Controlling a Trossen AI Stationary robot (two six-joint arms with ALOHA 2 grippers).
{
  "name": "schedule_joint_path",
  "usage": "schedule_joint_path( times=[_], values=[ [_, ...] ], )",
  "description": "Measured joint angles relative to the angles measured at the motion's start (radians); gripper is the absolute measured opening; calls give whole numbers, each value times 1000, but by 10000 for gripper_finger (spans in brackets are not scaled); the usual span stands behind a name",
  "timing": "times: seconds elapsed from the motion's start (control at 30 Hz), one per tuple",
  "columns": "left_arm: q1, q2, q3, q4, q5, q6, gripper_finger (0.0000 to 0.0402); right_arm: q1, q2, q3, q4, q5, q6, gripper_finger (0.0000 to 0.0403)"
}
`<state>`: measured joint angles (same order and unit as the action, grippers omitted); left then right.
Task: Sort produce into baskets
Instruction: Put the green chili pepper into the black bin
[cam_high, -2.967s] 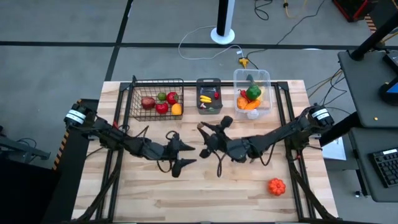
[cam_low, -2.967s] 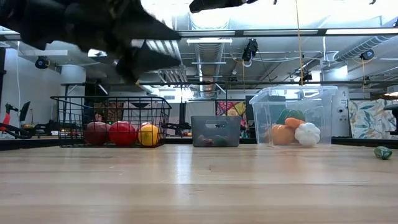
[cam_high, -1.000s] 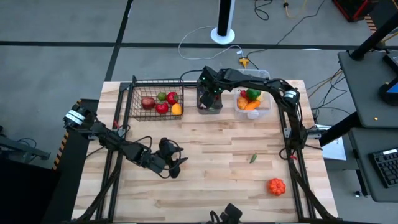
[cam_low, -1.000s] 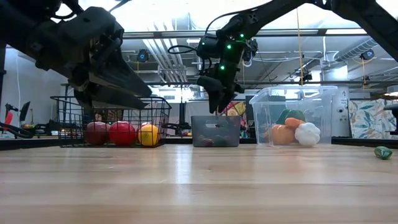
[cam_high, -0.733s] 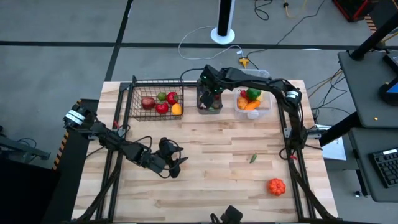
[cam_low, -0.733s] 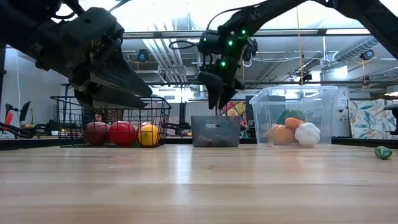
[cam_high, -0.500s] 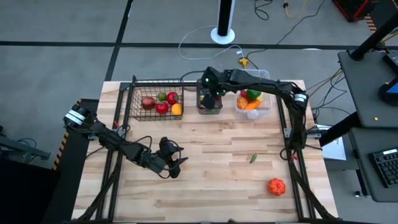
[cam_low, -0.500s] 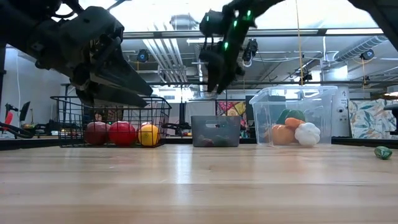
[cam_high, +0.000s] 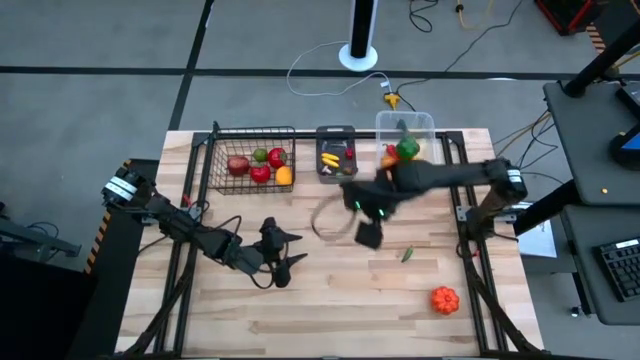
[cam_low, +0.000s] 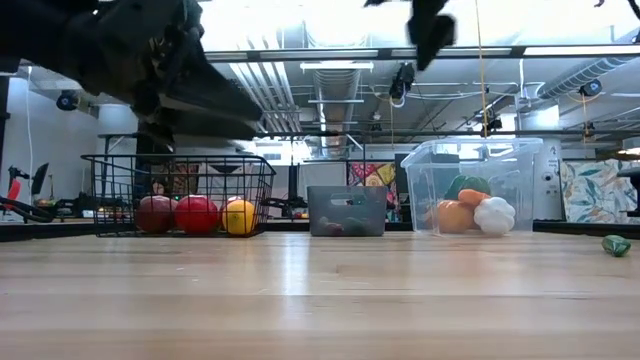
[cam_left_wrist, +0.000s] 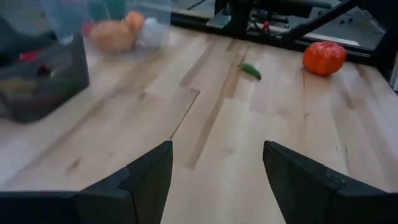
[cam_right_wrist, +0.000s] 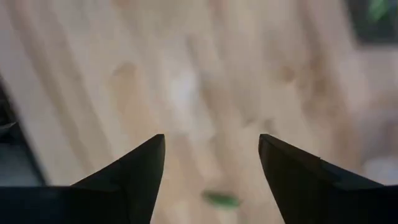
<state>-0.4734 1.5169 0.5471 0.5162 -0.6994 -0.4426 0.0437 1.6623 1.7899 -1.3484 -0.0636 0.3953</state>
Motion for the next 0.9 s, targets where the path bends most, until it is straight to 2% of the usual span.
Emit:
schedule_joint_path(
  times=[0.3, 0.47, 0.6, 0.67, 0.8, 0.9],
  values=[
    [1, 0, 88, 15, 1, 222, 232, 272, -79, -114, -52, 66, 461, 294],
    [-1, 0, 157, -10, 1, 335, 232, 352, -115, -246, -61, 96, 639, 310],
    [-6, 0, 215, -87, 2, 383, 232, 369, -150, -361, -52, 101, 717, 313],
    [-9, 0, 252, -161, 2, 398, 232, 370, -162, -416, -46, 110, 669, 310],
    [-15, 0, 364, -403, 2, 408, 232, 402, -167, -535, -12, 116, 363, 298],
    [-16, 0, 448, -580, 2, 407, 232, 406, -163, -639, 87, 108, 219, 286]
  ],
)
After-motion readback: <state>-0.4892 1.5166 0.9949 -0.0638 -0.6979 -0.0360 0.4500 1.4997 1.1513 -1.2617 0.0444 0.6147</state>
